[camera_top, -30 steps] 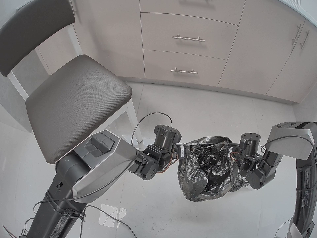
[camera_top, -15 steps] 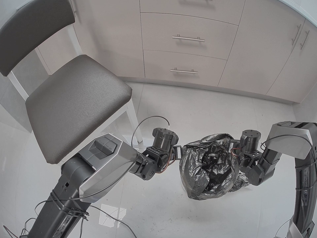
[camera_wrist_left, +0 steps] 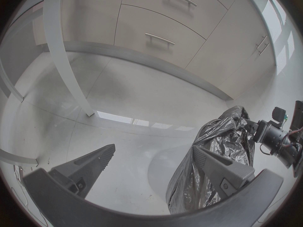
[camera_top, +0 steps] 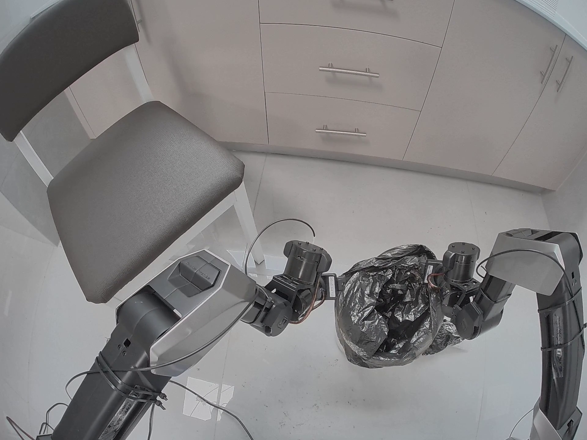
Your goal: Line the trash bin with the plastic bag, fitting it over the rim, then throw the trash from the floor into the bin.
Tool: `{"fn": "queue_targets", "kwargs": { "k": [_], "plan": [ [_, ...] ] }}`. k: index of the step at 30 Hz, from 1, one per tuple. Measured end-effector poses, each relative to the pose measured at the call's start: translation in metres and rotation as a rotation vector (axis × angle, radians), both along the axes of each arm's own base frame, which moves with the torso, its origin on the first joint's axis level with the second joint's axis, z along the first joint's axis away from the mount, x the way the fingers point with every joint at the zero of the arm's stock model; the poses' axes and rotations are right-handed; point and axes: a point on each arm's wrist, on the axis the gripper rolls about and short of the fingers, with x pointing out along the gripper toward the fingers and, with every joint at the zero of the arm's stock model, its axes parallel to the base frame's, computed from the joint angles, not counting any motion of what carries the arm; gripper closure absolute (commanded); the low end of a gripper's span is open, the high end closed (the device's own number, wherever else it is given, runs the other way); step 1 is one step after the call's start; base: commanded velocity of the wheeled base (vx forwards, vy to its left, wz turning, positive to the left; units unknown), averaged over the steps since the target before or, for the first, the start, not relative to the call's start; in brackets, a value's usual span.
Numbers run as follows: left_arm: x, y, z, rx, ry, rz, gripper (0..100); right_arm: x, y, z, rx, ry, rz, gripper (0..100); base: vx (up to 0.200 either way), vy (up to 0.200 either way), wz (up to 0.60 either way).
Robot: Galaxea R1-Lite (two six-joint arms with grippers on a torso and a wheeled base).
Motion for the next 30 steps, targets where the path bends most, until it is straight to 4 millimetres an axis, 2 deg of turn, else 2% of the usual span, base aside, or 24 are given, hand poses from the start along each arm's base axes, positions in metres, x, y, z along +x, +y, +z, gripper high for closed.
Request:
{"fn": "queue_targets", "kwargs": {
  "k": [7, 11, 23, 30],
  "plan": [
    [-0.003, 0.000, -0.002, 0.004, 0.011, -0.004, 0, 0.007, -0.001, -0.007, -0.008, 0.027, 0.000, 0, 0.000, 0.000, 0.00],
    [-0.006, -0.001, -0.003, 0.006, 0.014, -0.009, 0, 0.005, -0.002, -0.011, -0.004, 0.052, 0.016, 0, 0.000, 0.000, 0.00],
    [-0.015, -0.005, -0.004, 0.017, 0.023, -0.027, 0, -0.012, -0.015, -0.022, 0.024, 0.133, 0.034, 0, 0.000, 0.000, 0.00],
    [-0.016, -0.005, -0.003, 0.017, 0.023, -0.030, 0, -0.031, -0.015, -0.027, 0.047, 0.209, 0.124, 0, 0.000, 0.000, 0.00]
  ]
}}
